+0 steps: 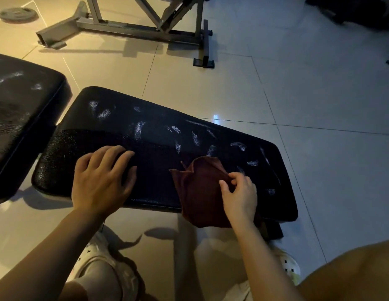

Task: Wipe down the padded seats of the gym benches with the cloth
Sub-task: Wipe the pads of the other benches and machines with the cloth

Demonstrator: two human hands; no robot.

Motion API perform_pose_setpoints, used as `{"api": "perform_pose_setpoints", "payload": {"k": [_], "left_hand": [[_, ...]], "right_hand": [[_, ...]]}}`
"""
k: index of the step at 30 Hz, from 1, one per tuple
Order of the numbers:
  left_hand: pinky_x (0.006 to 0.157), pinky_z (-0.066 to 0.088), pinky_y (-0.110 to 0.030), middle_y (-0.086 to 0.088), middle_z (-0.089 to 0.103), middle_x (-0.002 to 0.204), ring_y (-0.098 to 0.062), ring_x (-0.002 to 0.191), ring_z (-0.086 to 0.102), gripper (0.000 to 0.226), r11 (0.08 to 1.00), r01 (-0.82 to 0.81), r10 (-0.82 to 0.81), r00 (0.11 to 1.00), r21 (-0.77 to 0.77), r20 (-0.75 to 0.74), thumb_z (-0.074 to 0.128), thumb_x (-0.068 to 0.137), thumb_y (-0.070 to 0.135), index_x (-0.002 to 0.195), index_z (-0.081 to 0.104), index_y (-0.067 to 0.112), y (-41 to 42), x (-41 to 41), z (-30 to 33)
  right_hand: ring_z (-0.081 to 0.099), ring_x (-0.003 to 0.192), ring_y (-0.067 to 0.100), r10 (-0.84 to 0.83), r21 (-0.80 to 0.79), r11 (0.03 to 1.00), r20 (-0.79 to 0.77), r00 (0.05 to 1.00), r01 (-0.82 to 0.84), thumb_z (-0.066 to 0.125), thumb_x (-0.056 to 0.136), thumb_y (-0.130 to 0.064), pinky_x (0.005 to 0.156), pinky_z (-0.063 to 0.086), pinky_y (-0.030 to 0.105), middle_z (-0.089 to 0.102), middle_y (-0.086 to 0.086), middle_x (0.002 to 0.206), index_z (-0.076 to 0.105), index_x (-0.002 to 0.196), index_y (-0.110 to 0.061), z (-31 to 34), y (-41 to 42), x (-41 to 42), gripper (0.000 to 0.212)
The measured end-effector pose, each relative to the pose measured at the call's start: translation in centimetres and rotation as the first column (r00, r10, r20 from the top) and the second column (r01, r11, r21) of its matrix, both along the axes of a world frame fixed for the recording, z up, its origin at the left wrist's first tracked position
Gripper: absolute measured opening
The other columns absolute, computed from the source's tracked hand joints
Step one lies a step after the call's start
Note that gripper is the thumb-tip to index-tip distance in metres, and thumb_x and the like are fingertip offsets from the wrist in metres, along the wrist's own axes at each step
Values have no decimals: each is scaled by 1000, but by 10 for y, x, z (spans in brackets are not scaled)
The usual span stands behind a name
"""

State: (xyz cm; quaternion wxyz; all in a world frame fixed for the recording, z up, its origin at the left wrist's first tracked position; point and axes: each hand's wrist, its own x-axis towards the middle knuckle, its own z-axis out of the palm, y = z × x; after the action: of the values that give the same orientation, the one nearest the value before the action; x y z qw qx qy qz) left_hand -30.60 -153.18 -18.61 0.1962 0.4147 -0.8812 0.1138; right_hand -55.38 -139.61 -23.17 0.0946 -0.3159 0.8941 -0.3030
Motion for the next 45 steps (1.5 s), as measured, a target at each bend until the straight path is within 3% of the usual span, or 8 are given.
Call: {"api": "perform_pose_setpoints", "payload": {"k": [7, 12, 18, 23, 31, 37, 41, 45], "left_hand": [[89, 33, -38, -2, 64, 111, -23, 104, 57, 22, 953, 299, -281, 934, 51, -219, 53, 92, 21, 107, 68, 18, 19, -91, 14], [99, 30, -39, 5, 56, 130, -22, 124, 46, 36, 852, 258, -322, 944, 455, 69, 48, 100, 29, 136, 48, 31, 17, -175, 5], [97, 32, -37, 3, 53, 126, -21, 123, 43, 37, 819, 334, -474, 852, 467, 222, 52, 99, 28, 135, 48, 35, 22, -200, -4], [93, 37, -36, 7, 50, 117, -17, 114, 47, 17, 725, 447, -498, 866, 524, -48, 56, 96, 32, 110, 66, 29, 17, -181, 11], [69, 60, -32, 4, 64, 94, -16, 89, 66, 14, 458, 422, -182, 906, 782, -382, 54, 98, 18, 102, 67, 19, 17, -92, 75], [69, 57, -20, -3, 65, 92, -9, 83, 69, 22, 371, 518, 140, 790, 771, -598, 64, 90, 13, 109, 61, 24, 36, -29, 104], [71, 56, -24, 1, 61, 100, -12, 87, 66, 44, 470, 397, 115, 858, 788, -501, 77, 76, 8, 110, 58, 29, 46, 0, 109], [62, 52, -17, 9, 55, 99, -9, 80, 63, 34, 657, 333, 81, 860, 676, -503, 76, 77, 7, 95, 59, 29, 48, 19, 112]], "right_hand": [[56, 97, 18, -14, 107, 994, 100, 995, 3, 62, 92, -40, 87, 49, 39, 56, -7, 96, 61, 103, -22, -9, 42, -23, 22], [57, 80, 12, 95, -49, 995, 311, 946, -84, 64, 93, -26, 65, 44, 21, 59, -2, 88, 58, 87, -22, 11, 53, -27, 9], [62, 78, 13, 217, -154, 974, 394, 893, -169, 66, 91, -27, 71, 53, 30, 65, 2, 86, 66, 90, -28, 37, 69, -39, 2], [58, 82, -3, 292, -172, 953, 307, 906, -249, 62, 93, -25, 70, 45, 10, 63, -9, 88, 64, 95, -31, 60, 76, -40, 7], [51, 61, -1, 374, -196, 917, 119, 920, -348, 51, 99, -30, 55, 39, 11, 56, -5, 71, 60, 88, -25, 105, 62, -7, 15], [53, 68, 0, 516, -224, 829, -46, 855, -512, 50, 99, -32, 59, 39, 12, 58, -8, 73, 62, 94, -22, 150, 43, 38, 16], [56, 78, -1, 563, -268, 786, -62, 824, -557, 53, 98, -30, 65, 42, 10, 62, -11, 80, 63, 92, -26, 167, 37, 60, 12], [55, 79, -12, 585, -244, 782, -30, 811, -573, 57, 96, -30, 67, 38, 1, 61, -16, 82, 63, 93, -30, 173, 37, 72, 7]]}}
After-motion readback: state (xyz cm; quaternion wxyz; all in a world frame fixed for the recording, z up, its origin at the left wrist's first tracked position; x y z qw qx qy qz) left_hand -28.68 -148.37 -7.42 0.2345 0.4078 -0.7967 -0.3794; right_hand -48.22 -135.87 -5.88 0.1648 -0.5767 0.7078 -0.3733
